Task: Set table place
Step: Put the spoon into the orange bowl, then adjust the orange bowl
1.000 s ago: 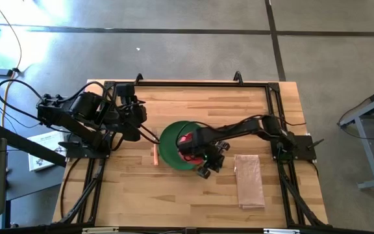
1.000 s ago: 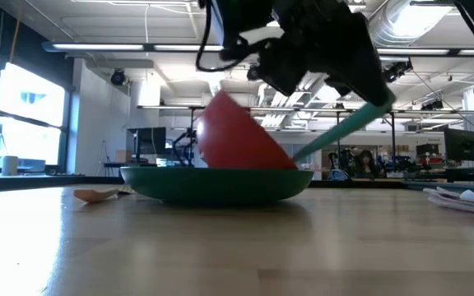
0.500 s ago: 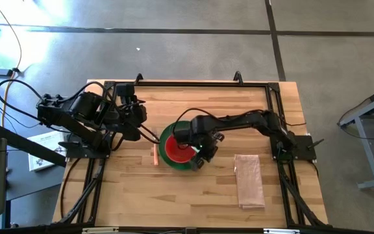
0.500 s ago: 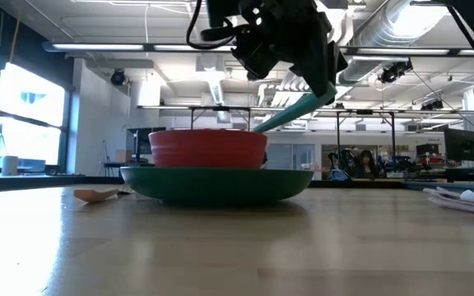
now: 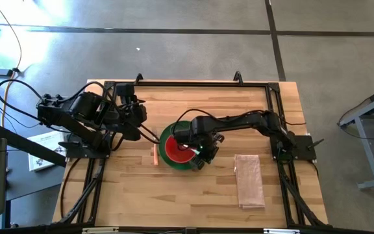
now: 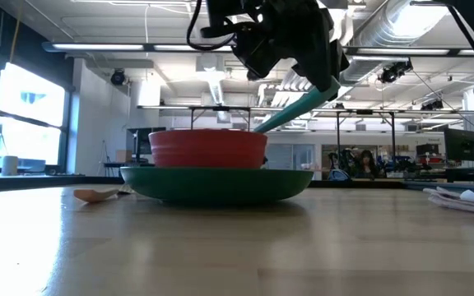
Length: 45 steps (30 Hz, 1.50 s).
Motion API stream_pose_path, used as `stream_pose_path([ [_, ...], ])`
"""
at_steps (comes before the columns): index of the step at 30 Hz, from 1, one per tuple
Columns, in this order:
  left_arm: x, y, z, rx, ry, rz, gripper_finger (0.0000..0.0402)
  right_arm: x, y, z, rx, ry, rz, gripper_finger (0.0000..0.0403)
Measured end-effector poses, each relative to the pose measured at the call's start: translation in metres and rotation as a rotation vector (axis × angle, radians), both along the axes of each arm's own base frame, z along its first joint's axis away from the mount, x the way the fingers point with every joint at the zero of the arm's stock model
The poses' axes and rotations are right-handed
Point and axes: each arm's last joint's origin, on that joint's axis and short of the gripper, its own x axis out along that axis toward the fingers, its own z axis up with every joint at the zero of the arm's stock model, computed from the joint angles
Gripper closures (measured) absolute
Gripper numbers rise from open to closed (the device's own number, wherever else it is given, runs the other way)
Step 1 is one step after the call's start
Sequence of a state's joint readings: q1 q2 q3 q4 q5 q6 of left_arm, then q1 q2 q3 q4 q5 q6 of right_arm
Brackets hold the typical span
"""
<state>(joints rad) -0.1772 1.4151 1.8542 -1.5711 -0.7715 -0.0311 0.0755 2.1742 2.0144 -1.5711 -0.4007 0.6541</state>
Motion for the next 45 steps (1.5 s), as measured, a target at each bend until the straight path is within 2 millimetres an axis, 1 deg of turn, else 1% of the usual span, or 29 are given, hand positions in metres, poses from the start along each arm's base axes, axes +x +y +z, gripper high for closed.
stream_pose_path([
  [15, 0.0, 0.0, 0.0, -0.001, -0.002, 0.003, 0.0218, 0.005, 0.002, -0.001, 0.005, -0.056, 0.011, 0.0328],
  [26, 0.0, 0.0, 0.0, -0.002, -0.002, 0.003, 0.0218, 0.008, 0.001, -0.001, 0.006, -0.091, 0.02, 0.0283],
  [30, 0.0, 0.0, 0.0, -0.002, -0.002, 0.003, 0.0218, 0.009, -0.003, -0.001, 0.004, -0.09, -0.003, 0.0277],
  [32, 0.0, 0.0, 0.0, -0.001, -0.002, 0.002, 0.0218, 0.01, -0.004, 0.003, 0.002, -0.108, -0.003, 0.0277],
  [35, 0.0, 0.0, 0.0, 0.001, -0.001, 0.002, 0.0218, 0.01, -0.005, 0.016, -0.033, -0.126, 0.001, 0.0276],
  [37, 0.0, 0.0, 0.0, 0.016, 0.0, 0.005, 0.0218, 0.008, -0.006, 0.03, -0.093, -0.139, 0.007, 0.0276],
  [39, 0.001, 0.001, -0.003, 0.04, 0.021, 0.004, 0.0218, 0.009, -0.006, 0.046, -0.157, -0.209, 0.01, 0.0276],
  [42, 0.006, 0.0, -0.017, 0.053, 0.074, 0.003, 0.0218, 0.006, -0.004, 0.076, -0.27, -0.324, 0.011, 0.0276],
  [43, 0.008, -0.001, -0.024, 0.055, 0.091, 0.002, 0.0218, 0.003, -0.002, 0.088, -0.32, -0.375, 0.013, 0.0276],
  [45, 0.015, -0.002, -0.04, 0.047, 0.124, -0.008, 0.0218, -0.004, 0.002, 0.103, -0.403, -0.424, 0.016, 0.0276],
])
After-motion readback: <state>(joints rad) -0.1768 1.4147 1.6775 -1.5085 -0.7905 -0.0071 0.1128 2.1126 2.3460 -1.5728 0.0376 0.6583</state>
